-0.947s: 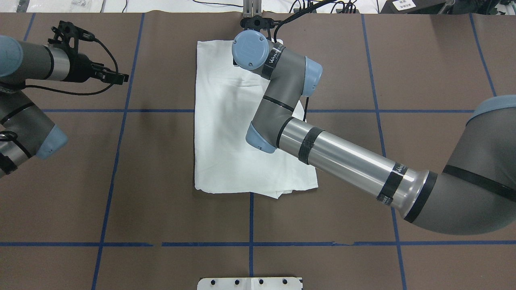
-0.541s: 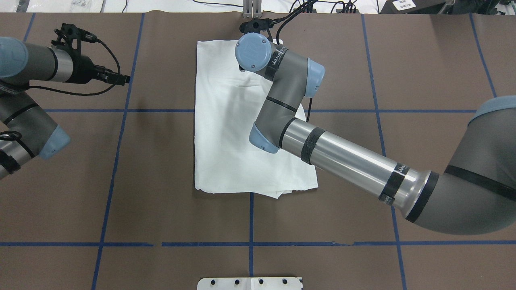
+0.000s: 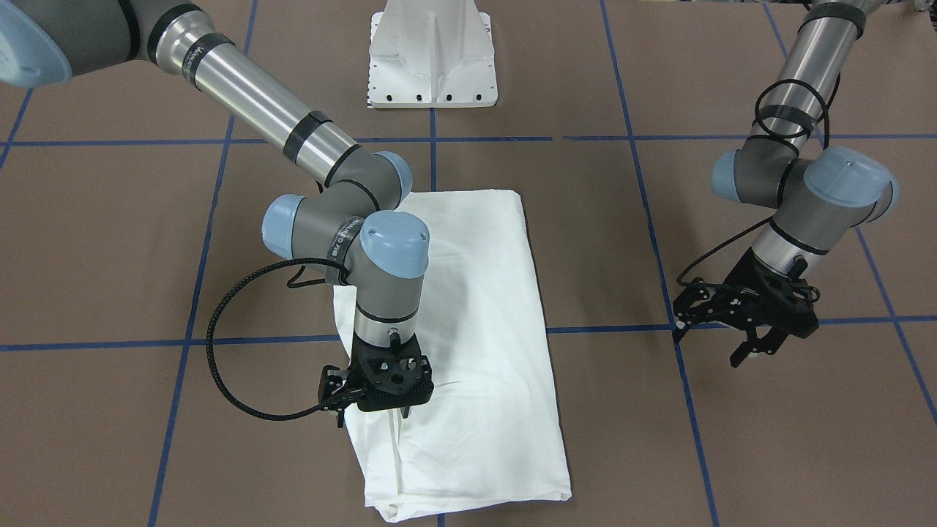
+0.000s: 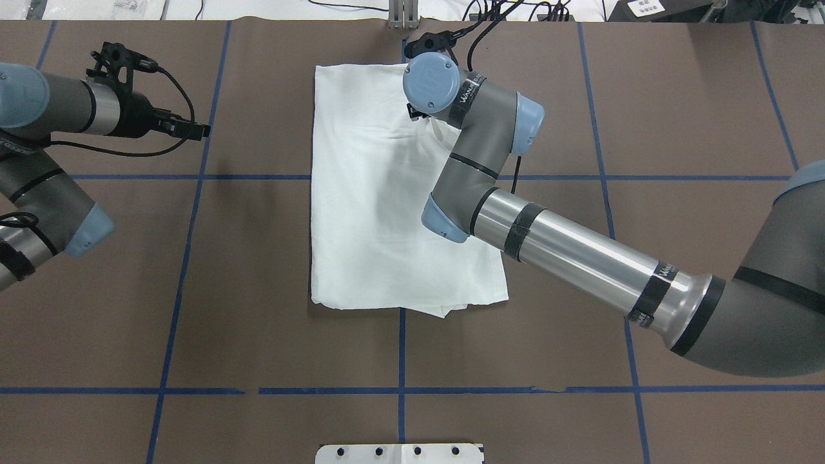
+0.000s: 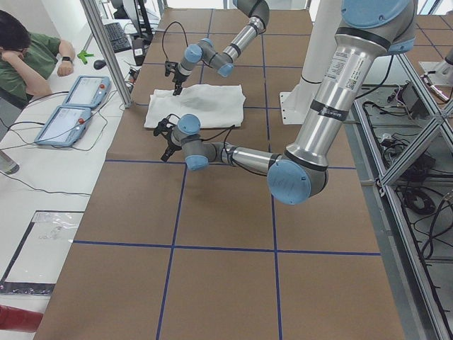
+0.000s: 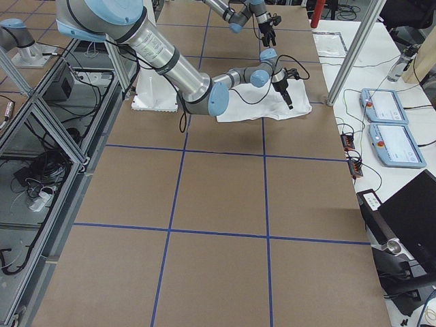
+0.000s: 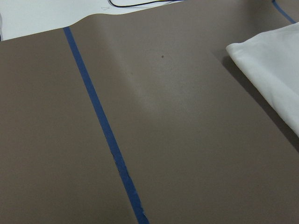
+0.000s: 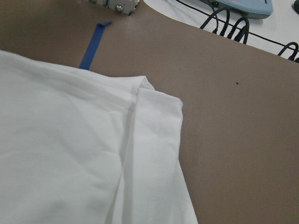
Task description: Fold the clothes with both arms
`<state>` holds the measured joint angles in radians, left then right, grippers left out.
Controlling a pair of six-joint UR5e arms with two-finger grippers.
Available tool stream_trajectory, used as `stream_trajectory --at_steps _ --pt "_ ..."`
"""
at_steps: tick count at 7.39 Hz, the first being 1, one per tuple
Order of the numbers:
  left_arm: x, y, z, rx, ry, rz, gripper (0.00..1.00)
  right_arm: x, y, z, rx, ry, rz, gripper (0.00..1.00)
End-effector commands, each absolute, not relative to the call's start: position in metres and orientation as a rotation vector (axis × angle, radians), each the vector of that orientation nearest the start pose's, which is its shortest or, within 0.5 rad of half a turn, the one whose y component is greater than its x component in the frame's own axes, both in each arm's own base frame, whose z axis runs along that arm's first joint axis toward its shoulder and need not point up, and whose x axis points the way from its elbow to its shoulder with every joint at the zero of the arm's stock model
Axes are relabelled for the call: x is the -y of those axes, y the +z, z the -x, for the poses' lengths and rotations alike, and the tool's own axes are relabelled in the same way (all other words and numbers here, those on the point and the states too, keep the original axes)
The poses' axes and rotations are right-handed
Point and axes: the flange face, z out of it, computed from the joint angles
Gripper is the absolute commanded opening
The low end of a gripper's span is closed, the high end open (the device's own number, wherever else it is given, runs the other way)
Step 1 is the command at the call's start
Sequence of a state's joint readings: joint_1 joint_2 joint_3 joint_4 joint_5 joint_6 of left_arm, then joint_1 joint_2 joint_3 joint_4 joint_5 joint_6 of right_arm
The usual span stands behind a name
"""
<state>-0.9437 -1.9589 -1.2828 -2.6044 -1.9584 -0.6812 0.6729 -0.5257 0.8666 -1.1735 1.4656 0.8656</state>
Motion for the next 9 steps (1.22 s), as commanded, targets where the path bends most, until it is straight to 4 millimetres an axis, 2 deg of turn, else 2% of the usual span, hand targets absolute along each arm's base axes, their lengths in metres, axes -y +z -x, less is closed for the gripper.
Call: stream_trajectory --at_steps 1,5,6,7,8,9 --pt "0.604 0.465 -0.32 -0.954 0.172 -0.679 1.0 0.655 0.259 0.6 0.502 0.007 -0.532 0.99" --pt "0.604 0.464 -0.32 -0.957 0.173 -0.681 1.0 0.656 0.276 0.595 0.427 -0.059 -0.5 0.99" --pt "0.604 0.464 -0.32 -0.957 0.173 -0.681 1.0 0.66 0.281 0.575 0.384 -0.082 -0.484 0.99" --pt "0.604 0.463 -0.32 -0.958 0.174 -0.683 1.0 0.665 0.315 0.534 0.363 -0.146 -0.464 0.99" --pt "0.603 0.462 -0.319 -0.959 0.174 -0.684 1.0 0.671 0.357 0.489 0.337 -0.199 -0.455 0.99" --pt "0.603 0.461 -0.319 -0.961 0.174 -0.684 1.0 0.681 0.368 0.462 0.33 -0.206 -0.459 0.99"
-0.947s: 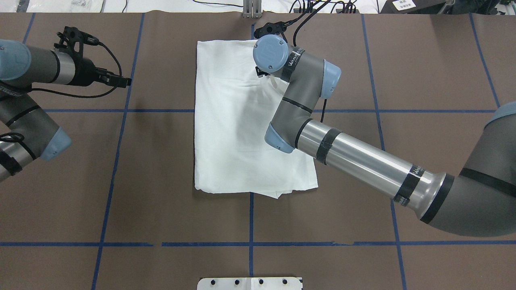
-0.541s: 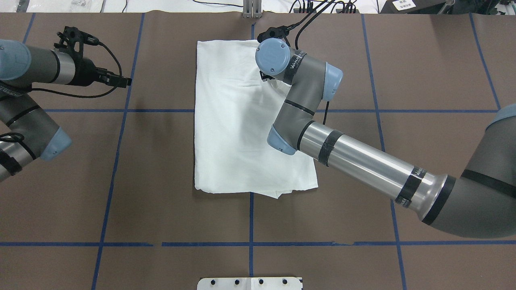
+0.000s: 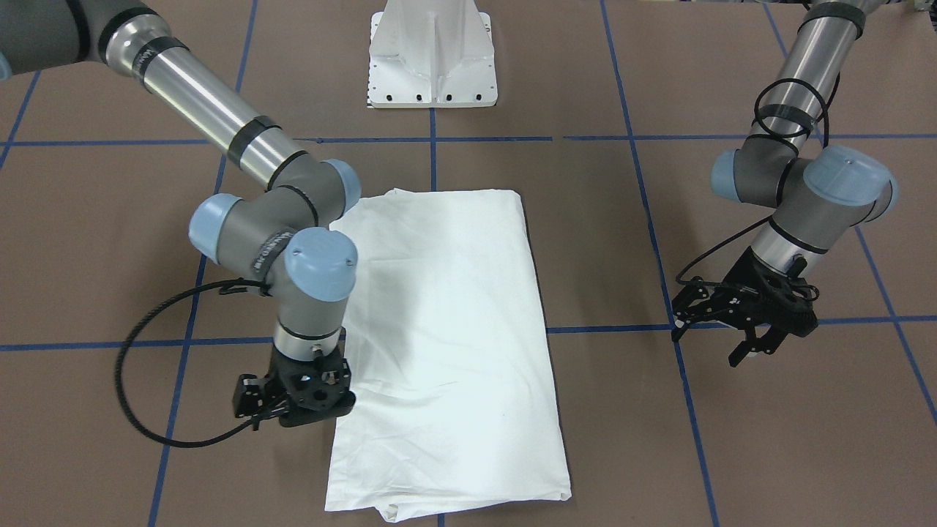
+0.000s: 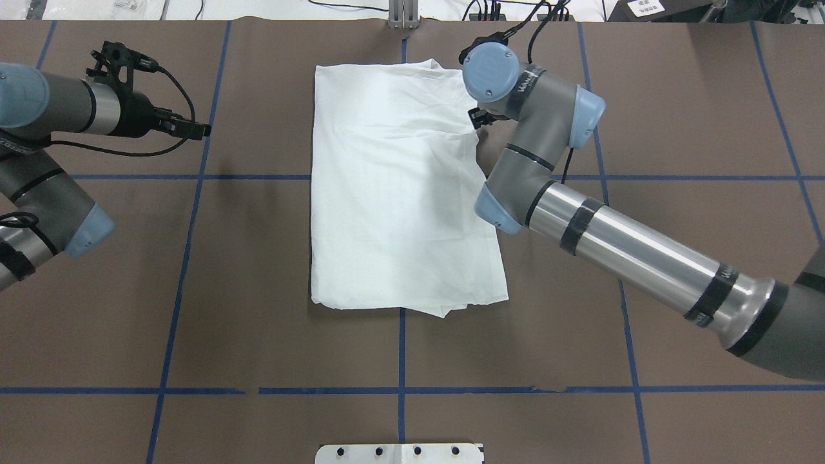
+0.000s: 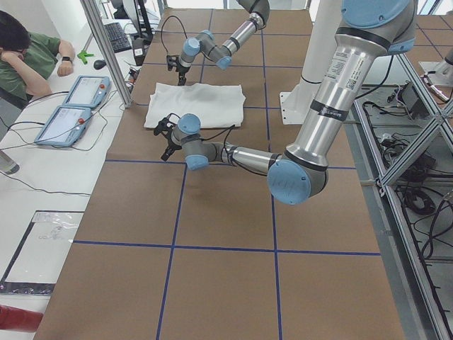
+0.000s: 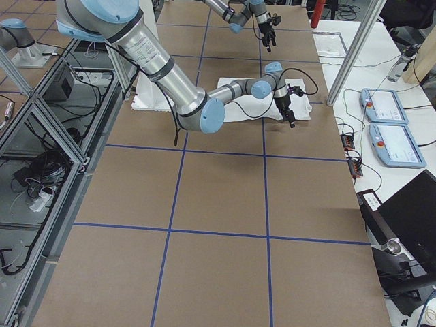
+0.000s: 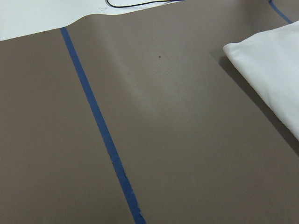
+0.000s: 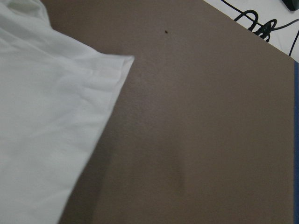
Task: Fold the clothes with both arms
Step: 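Withdraw the right gripper from the shirt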
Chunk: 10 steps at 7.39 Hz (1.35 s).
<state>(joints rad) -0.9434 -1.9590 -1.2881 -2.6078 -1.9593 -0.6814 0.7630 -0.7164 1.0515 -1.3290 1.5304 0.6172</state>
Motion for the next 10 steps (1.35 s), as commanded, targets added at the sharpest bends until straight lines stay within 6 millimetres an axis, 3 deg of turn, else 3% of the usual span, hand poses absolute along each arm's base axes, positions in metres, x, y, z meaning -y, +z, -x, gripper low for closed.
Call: stream_trajectory --at_steps 1,2,3,4,5,8,9,10 --pt "0.602 0.459 -0.319 -0.967 0.178 -0.685 1.0 0.684 0.355 0.451 0.407 -0.199 -0.438 1.0" --pt "0.601 0.45 -0.319 -0.979 0.179 -0.695 1.0 0.682 0.327 0.432 0.496 -0.191 -0.447 1.0" --pt "0.597 0.432 -0.317 -1.018 0.148 -0.684 1.0 0.664 0.317 0.412 0.599 -0.157 -0.424 1.0" --pt "0.581 0.409 -0.314 -1.113 0.119 -0.63 1.0 0.637 0.309 0.396 0.68 -0.121 -0.411 1.0" --pt "0.554 0.4 -0.308 -1.162 0.083 -0.603 1.0 0.593 0.31 0.384 0.738 -0.056 -0.401 1.0" --pt "0.439 0.358 -0.323 -1.316 0.105 -0.509 1.0 0.415 0.293 0.367 0.915 0.159 -0.328 1.0" --pt "0.406 0.348 -0.337 -1.341 0.086 -0.477 1.0 0.364 0.291 0.386 0.929 0.262 -0.328 1.0" --pt "0.375 0.335 -0.364 -1.325 0.036 -0.437 1.0 0.332 0.285 0.406 0.955 0.324 -0.306 1.0"
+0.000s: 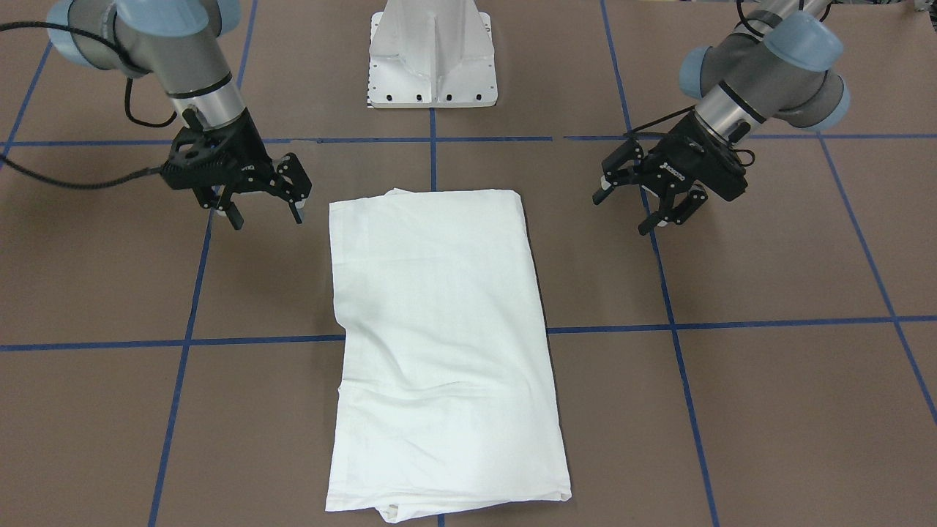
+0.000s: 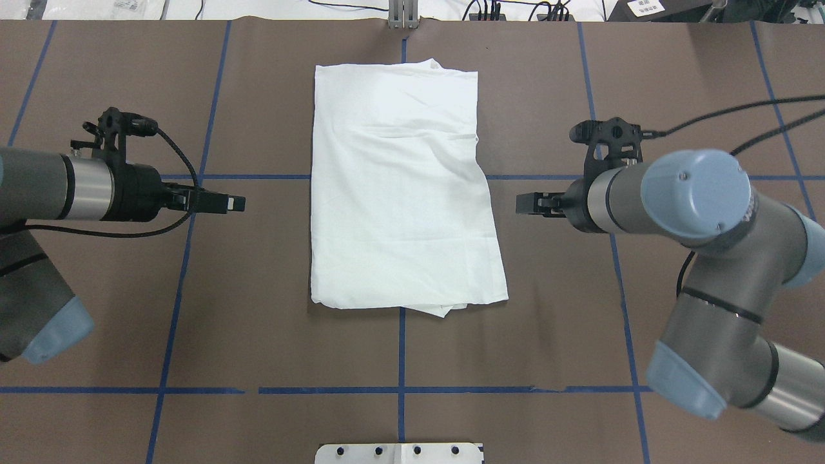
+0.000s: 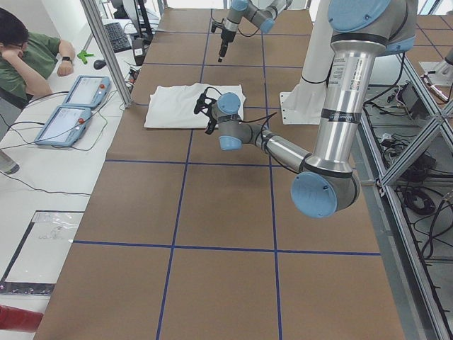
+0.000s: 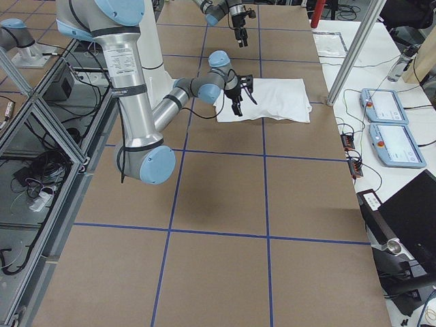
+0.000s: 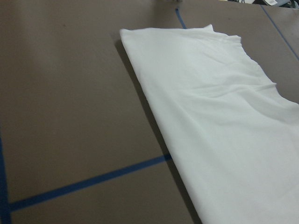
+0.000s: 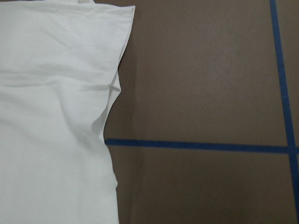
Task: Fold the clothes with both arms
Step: 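Lower both grippers to the near corners of the folded white shirt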
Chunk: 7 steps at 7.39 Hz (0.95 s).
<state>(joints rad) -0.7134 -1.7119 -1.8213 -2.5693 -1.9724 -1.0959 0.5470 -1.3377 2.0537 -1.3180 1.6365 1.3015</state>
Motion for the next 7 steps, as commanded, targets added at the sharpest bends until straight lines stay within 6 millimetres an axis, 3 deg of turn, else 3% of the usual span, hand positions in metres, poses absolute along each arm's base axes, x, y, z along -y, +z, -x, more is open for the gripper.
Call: stream_trajectory --at_steps 1,3,5,7 --pt "0.343 0.32 -0.4 -1.251 -0.019 -0.37 1.0 0.314 0.285 0.418 0.961 0.33 -0.293 1.0" --pt "0.324 0.284 -0.476 -1.113 -0.017 -0.327 1.0 0.31 0.284 0.422 0.961 0.329 -0.303 1.0" --pt "0.336 0.292 -0.508 -1.078 -0.028 -0.312 1.0 0.31 0.285 0.423 0.958 0.329 -0.304 1.0" --pt "0.341 0.299 -0.513 -1.061 -0.031 -0.312 1.0 0.31 0.285 0.424 0.958 0.328 -0.303 1.0"
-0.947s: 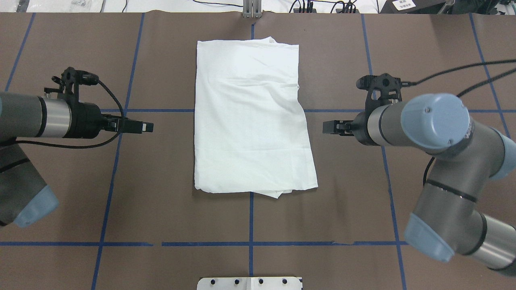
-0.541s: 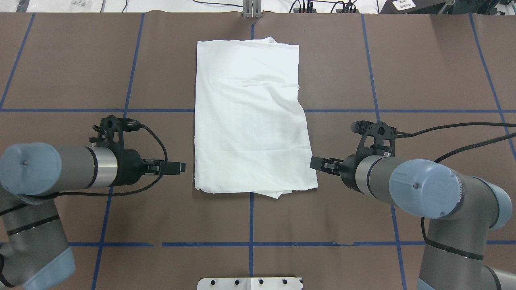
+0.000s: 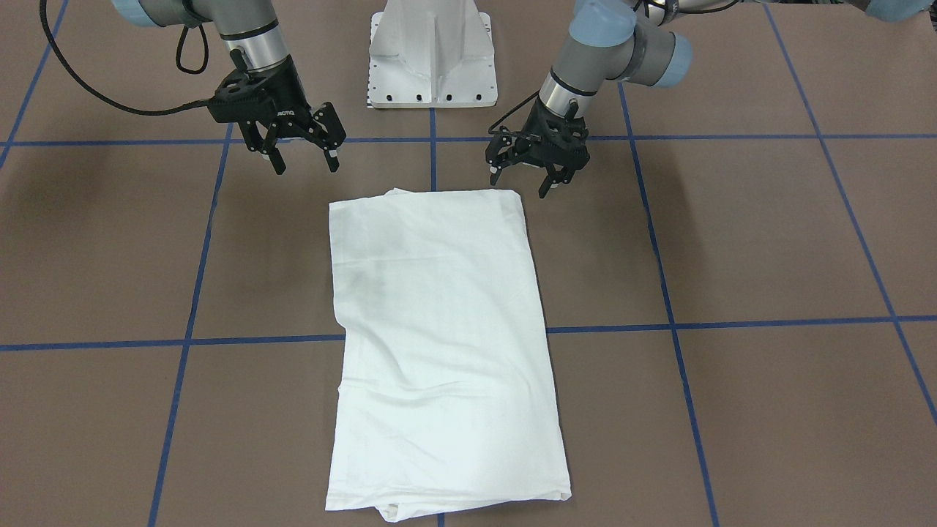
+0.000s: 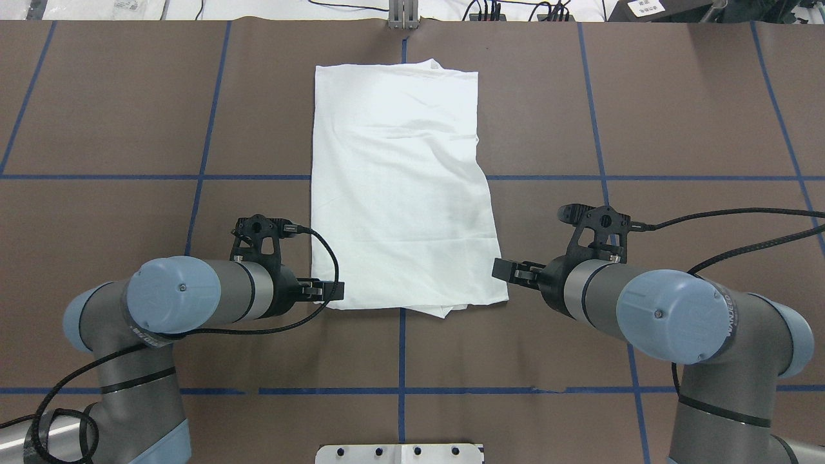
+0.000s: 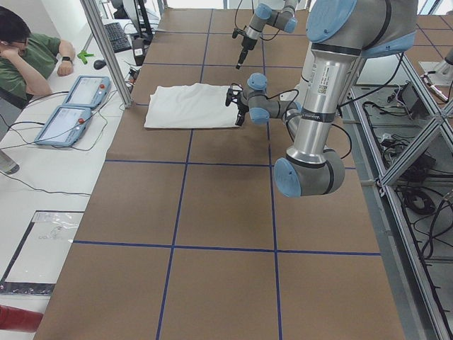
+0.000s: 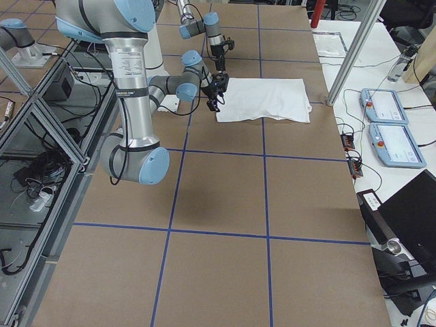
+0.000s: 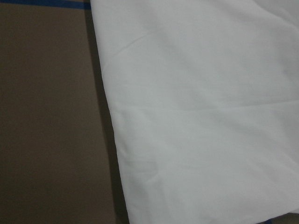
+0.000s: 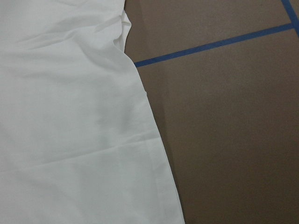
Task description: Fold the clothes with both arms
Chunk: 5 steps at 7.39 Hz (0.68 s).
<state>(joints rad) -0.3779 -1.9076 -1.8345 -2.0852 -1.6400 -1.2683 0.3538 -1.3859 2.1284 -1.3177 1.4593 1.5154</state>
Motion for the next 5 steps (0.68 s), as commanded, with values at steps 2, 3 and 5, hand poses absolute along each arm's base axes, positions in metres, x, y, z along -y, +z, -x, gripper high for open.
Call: stream_trajectory --at_steps 2,3,5 --pt "0.343 0.306 -0.517 -1.046 -0.032 -0.308 0.98 0.31 0.286 0.424 0.956 0.327 -0.304 1.0" --pt "0.344 0.31 -0.523 -1.038 -0.028 -0.304 0.93 0.31 0.287 0.424 0.953 0.327 -0.303 1.0" --pt "0.35 0.309 -0.536 -1.03 -0.025 -0.303 0.59 0.31 0.287 0.425 0.953 0.327 -0.303 1.0"
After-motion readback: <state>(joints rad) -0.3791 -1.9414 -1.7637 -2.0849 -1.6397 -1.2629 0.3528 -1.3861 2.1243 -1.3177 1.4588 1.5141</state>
